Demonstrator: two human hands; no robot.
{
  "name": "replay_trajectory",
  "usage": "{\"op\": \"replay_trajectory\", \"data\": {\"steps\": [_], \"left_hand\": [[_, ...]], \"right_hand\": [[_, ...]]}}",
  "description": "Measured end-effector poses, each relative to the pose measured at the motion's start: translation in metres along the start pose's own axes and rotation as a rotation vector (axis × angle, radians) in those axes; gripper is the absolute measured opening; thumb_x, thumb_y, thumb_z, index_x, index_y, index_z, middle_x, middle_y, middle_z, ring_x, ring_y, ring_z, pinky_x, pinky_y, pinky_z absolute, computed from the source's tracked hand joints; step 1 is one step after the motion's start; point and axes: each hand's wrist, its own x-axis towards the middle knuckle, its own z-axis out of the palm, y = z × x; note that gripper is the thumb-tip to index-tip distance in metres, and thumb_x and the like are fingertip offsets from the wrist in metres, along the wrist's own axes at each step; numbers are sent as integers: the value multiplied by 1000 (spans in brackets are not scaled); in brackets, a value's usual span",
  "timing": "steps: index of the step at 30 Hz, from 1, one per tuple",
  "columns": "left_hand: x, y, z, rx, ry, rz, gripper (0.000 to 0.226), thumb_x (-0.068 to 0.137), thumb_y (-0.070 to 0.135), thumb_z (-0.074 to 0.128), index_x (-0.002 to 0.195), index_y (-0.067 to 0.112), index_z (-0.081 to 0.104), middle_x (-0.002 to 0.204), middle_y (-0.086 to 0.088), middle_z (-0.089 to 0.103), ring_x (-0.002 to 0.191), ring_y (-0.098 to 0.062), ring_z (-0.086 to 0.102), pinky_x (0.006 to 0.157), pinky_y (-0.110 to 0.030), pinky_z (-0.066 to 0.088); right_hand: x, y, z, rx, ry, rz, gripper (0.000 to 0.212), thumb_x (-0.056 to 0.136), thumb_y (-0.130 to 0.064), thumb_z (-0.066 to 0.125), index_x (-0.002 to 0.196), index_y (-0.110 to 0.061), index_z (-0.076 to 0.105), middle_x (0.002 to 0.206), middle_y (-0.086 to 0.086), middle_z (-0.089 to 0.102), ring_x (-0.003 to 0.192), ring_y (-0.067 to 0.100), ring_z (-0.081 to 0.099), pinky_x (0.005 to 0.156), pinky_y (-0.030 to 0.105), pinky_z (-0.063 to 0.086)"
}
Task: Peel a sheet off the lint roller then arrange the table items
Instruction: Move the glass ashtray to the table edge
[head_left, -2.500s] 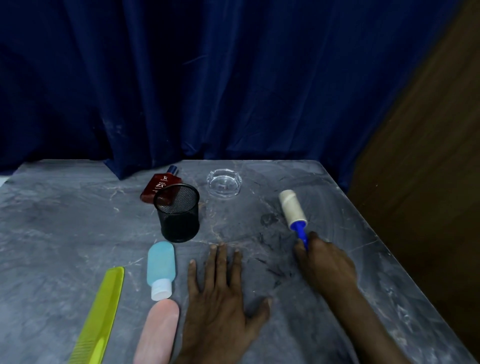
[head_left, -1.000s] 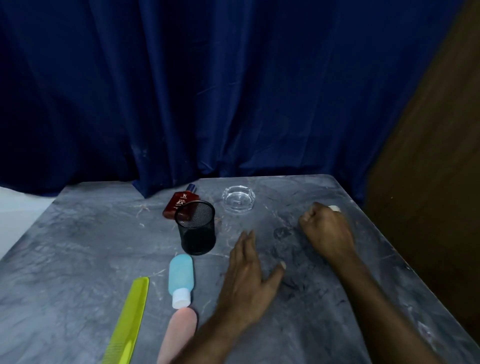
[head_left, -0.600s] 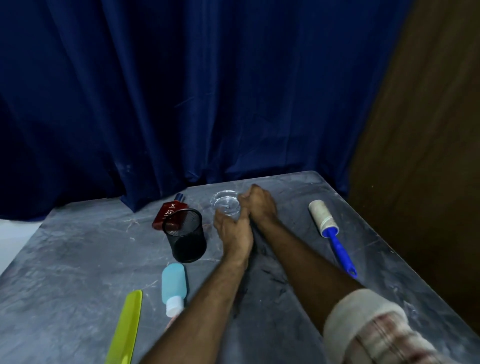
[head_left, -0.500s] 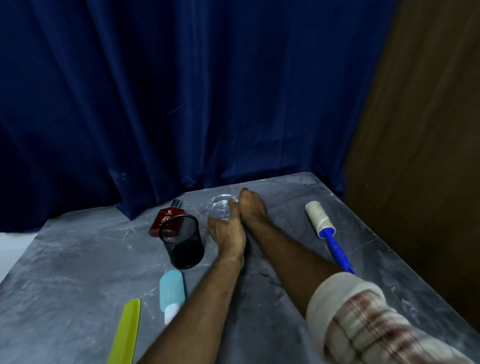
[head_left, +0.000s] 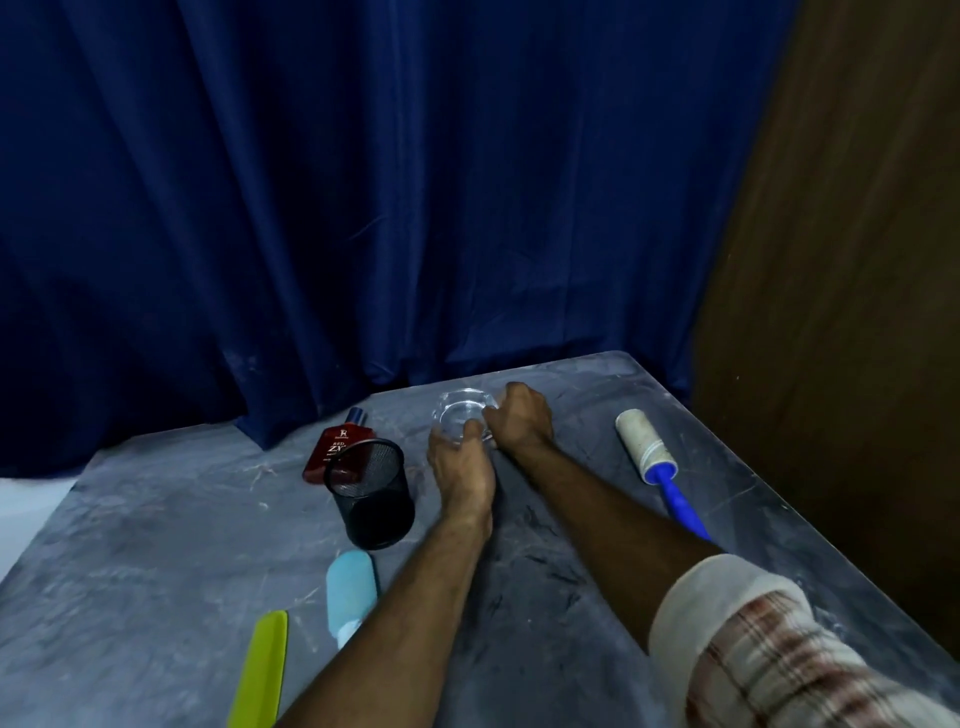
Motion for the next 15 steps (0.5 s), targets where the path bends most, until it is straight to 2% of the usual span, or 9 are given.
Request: {"op": "replay_trajectory", "data": {"steps": [3,5,8,12,15], "left_hand": [[-11,6,4,-31,-31,86,60,104,30,58,160,16,39,158,-10,50,145,-28,49,124,-49,38],[-21,13,3,-41,-64,133,69,99,36,59,162,21,34,158,-8,49,144,-25,49,124,-49,38],[-32,25,1,-62,-82,200,75,96,34,60,164,23,31,158,-15,48,144,-31,50,122,-51,41],[-46,43,-5,-116,-83,281,72,102,22,61,166,23,28,169,-1,32,150,-14,40,121,-31,35],[-55,56,-17,-144,-97,330,73,103,19,61,167,23,25,172,0,28,154,-11,36,122,-29,32]], "right_hand": [[2,-1,-18,41,51,-32,29,88,-34,66,103,-9,67,112,15,72,106,36,67,90,42,56],[4,-6,-33,65,101,-68,21,85,-30,66,90,-10,69,98,12,76,98,34,69,86,42,57],[2,-18,-54,97,169,-120,17,83,-30,68,78,-13,68,80,4,75,84,29,70,73,34,54],[-5,-40,-76,133,206,-201,18,84,-29,70,76,-13,66,72,1,71,75,24,69,69,36,57],[-15,-60,-87,135,226,-259,16,82,-26,70,75,-12,67,69,3,71,71,24,69,67,37,57]]}}
